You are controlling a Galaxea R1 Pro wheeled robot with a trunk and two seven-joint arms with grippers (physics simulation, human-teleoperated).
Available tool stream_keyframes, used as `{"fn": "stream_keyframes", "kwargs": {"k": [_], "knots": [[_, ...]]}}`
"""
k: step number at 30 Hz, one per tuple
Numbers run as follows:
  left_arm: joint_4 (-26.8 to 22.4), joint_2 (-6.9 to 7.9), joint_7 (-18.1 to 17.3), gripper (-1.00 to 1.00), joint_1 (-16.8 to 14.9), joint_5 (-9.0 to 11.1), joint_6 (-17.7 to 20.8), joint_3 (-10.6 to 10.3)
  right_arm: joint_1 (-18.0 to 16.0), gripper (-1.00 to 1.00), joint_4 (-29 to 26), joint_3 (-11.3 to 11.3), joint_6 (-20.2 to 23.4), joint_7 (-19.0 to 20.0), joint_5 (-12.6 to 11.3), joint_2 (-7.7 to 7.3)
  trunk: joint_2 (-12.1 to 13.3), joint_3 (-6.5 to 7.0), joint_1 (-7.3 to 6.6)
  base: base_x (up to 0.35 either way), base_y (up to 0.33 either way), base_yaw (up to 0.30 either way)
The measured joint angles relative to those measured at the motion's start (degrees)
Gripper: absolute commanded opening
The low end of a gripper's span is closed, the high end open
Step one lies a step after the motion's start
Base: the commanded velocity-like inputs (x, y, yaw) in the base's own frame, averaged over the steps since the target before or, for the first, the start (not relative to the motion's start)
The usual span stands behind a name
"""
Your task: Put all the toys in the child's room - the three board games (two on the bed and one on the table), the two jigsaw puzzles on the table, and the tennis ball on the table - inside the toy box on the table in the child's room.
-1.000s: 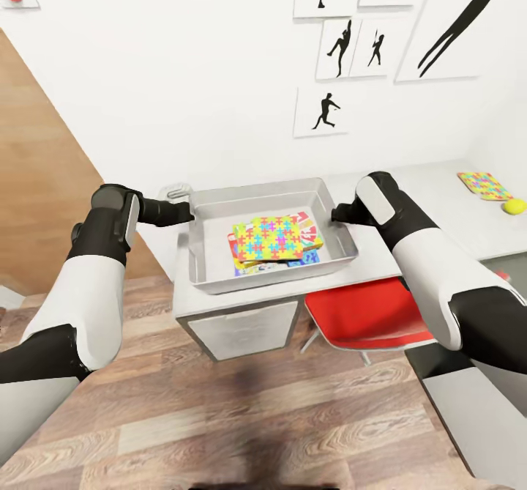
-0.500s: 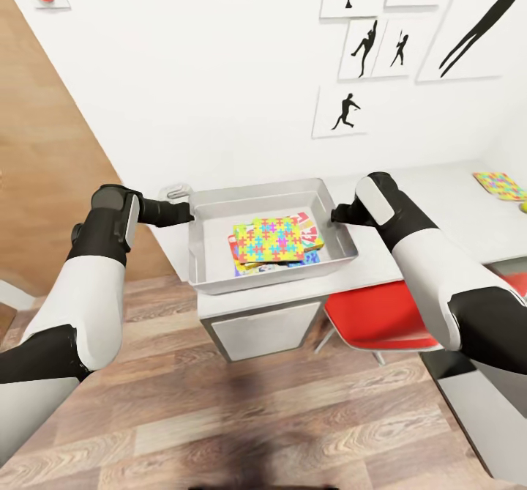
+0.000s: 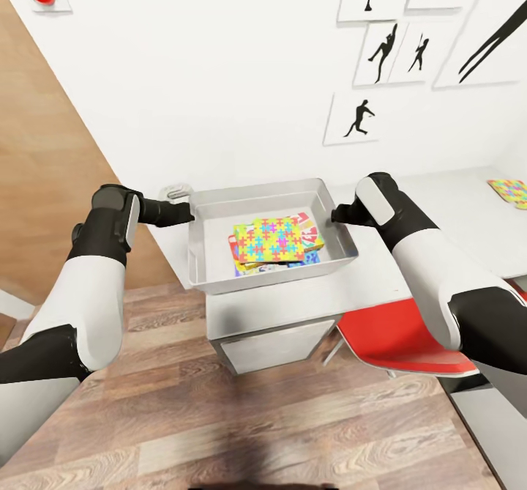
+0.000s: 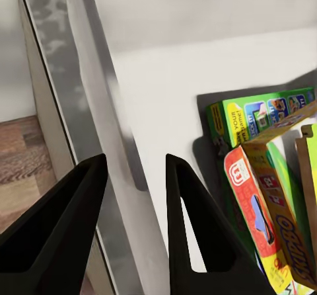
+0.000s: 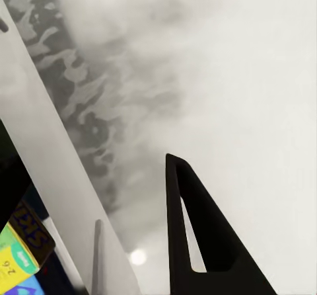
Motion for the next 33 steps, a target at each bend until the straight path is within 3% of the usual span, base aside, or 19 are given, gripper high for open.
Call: {"fn": "stream_keyframes", "kwargs": {"k": [16, 33], "knots": [[-0.02, 0.0, 0.0, -1.0, 0.0, 0.04, 0.01, -0.04, 0.0, -1.0, 0.01, -0.07, 0.06, -0.01, 0.02, 0.0, 0.0, -0.05, 0.01, 0.026, 0.043, 0.0], [-0.01, 0.0, 0.0, -1.0, 0.01, 0.12, 0.02, 0.02, 0.0, -1.0, 0.05, -0.09, 0.08, 0.01, -0.28, -0.08, 0.0, -1.22, 0.01, 0.001, 0.001, 0.0]]}}
